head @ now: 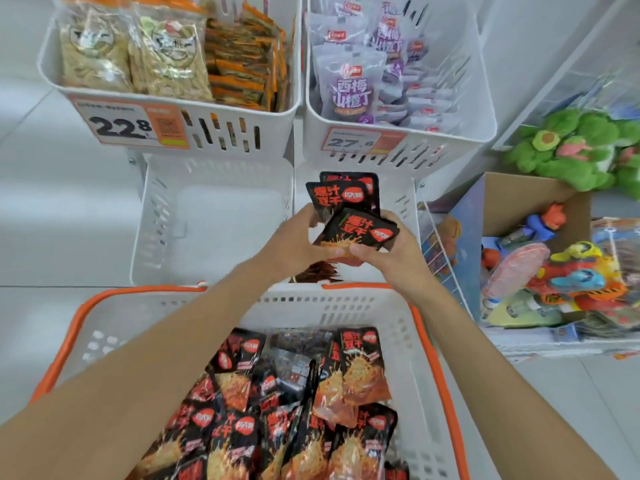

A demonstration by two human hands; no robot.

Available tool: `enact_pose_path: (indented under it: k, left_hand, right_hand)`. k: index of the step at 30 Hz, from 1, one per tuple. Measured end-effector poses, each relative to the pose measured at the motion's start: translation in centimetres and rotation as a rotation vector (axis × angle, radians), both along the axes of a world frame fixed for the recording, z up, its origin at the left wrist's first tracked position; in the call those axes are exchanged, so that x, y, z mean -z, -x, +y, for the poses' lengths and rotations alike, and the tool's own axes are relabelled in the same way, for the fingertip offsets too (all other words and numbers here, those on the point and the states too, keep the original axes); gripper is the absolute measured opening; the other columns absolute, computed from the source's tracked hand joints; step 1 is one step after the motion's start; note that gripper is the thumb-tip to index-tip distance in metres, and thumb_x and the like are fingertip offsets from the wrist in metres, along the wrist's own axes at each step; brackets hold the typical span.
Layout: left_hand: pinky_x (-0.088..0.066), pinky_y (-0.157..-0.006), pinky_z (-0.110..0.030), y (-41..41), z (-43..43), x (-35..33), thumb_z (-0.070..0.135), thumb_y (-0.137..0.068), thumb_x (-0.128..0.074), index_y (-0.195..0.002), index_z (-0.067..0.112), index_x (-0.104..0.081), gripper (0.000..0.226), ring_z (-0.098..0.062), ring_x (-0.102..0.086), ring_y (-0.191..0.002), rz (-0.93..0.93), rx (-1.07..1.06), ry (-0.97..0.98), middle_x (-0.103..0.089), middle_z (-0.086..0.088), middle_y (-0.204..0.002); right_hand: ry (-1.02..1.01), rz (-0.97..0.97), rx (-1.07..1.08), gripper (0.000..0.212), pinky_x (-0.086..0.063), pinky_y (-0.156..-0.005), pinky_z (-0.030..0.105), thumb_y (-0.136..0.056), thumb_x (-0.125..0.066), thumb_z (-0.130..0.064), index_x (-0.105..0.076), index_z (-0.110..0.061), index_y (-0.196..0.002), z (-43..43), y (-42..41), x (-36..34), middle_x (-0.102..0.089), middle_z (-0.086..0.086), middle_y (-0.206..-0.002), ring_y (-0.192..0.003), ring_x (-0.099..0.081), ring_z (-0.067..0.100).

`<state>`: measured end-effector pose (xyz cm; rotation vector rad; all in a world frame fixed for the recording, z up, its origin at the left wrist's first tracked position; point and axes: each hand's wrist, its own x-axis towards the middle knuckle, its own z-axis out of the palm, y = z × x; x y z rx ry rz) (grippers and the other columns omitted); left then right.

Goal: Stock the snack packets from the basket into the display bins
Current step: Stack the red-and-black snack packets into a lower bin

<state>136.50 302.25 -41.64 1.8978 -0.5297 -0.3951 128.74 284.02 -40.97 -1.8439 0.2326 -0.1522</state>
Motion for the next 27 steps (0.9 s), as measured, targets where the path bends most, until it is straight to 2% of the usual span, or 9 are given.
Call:
enact_pose_path:
  k: [4,6,9,12,14,18,22,25,27]
  left_hand:
    - [-0.045,-0.072,-0.017,-3.3,1.6,2.3,0.027,-0.079,-0.080,-0.135,0.020,-0.047,0.065,-0.016,-0.055,-0.103,0.007,-0.217,-0.064,-0.052,0.002,-0.122]
    - [-0.047,-0.070,-0.018,-4.3,2.4,3.6,0.030,-0.082,-0.078,-0.136,0.019,-0.047,0.064,-0.014,-0.060,-0.091,0.062,-0.291,-0.093,-0.053,0.002,-0.122]
    - [-0.049,-0.069,-0.019,-5.3,2.2,4.7,0.032,-0.084,-0.074,-0.139,0.021,-0.046,0.062,-0.004,-0.060,-0.084,0.178,-0.331,-0.057,-0.055,0.003,-0.122]
    - [-0.052,-0.074,-0.025,-5.7,1.8,5.5,0.029,-0.089,-0.070,-0.142,0.020,-0.047,0.059,-0.007,-0.065,-0.086,0.265,-0.338,0.016,-0.061,0.007,-0.116]
    - [-0.055,-0.070,-0.022,-5.7,1.8,5.9,0.026,-0.092,-0.066,-0.140,0.019,-0.050,0.050,-0.005,-0.066,-0.079,0.296,-0.339,0.054,-0.066,0.012,-0.105]
    - [-0.057,-0.071,-0.019,-5.8,2.1,6.1,0.024,-0.094,-0.062,-0.132,0.018,-0.058,0.038,-0.007,-0.068,-0.079,0.298,-0.344,0.078,-0.067,0.009,-0.106]
    - [-0.057,-0.070,-0.016,-5.8,2.2,6.4,0.021,-0.095,-0.063,-0.125,0.017,-0.064,0.031,-0.006,-0.070,-0.079,0.304,-0.373,0.083,-0.068,0.003,-0.116]
    - [-0.056,-0.069,-0.015,-5.6,2.3,6.4,0.020,-0.095,-0.063,-0.120,0.018,-0.066,0.026,-0.004,-0.070,-0.077,0.314,-0.366,0.084,-0.068,0.005,-0.115]
    - [-0.056,-0.070,-0.014,-5.4,2.3,6.5,0.020,-0.095,-0.063,-0.118,0.021,-0.067,0.024,-0.004,-0.070,-0.078,0.307,-0.357,0.083,-0.068,0.008,-0.112]
  right_hand:
    - [0.101,-0.021,0.003,0.050,-0.049,-0.084,0.025,-0.082,-0.076,-0.001,-0.050,-0.018,-0.121,-2.6,-3.4,4.0,-0.062,-0.009,-0.107,-0.099,-0.061,0.012]
    - [0.122,0.003,-0.011,0.052,-0.048,-0.085,0.025,-0.081,-0.076,0.002,-0.050,-0.012,-0.123,-3.6,-5.2,6.5,-0.061,-0.005,-0.108,-0.097,-0.061,0.011]
    - [0.095,0.076,-0.178,0.048,-0.046,-0.087,0.024,-0.082,-0.075,0.001,-0.050,-0.021,-0.117,-4.1,-8.1,9.5,-0.060,-0.002,-0.110,-0.100,-0.059,0.006]
    - [0.165,0.278,-0.476,0.051,-0.039,-0.093,0.018,-0.086,-0.074,-0.012,-0.048,-0.029,-0.127,-4.4,-9.5,10.7,-0.047,-0.011,-0.134,-0.126,-0.041,0.007]
    - [0.163,0.438,-0.550,0.071,-0.036,-0.103,0.024,-0.085,-0.074,-0.034,-0.036,-0.039,-0.144,-5.1,-9.3,10.6,-0.031,-0.015,-0.151,-0.135,-0.034,0.012]
    - [0.062,0.529,-0.577,0.088,-0.028,-0.117,0.036,-0.078,-0.062,-0.064,-0.014,-0.053,-0.150,-5.3,-8.7,9.9,-0.010,-0.020,-0.161,-0.143,-0.030,0.012]
    - [0.199,0.425,-0.495,0.077,-0.022,-0.113,0.027,-0.090,-0.059,-0.053,-0.018,-0.039,-0.153,-3.2,-9.9,9.9,-0.012,-0.013,-0.160,-0.145,-0.019,0.011]
    - [0.244,0.414,-0.422,0.076,-0.026,-0.118,0.038,-0.085,-0.064,-0.055,-0.025,-0.040,-0.148,-2.8,-10.6,9.8,-0.010,-0.005,-0.160,-0.146,-0.020,0.019]
    - [0.240,0.439,-0.441,0.078,-0.036,-0.110,0.029,-0.084,-0.069,-0.051,-0.027,-0.037,-0.148,-2.4,-10.6,9.7,-0.023,-0.005,-0.154,-0.139,-0.032,0.017]
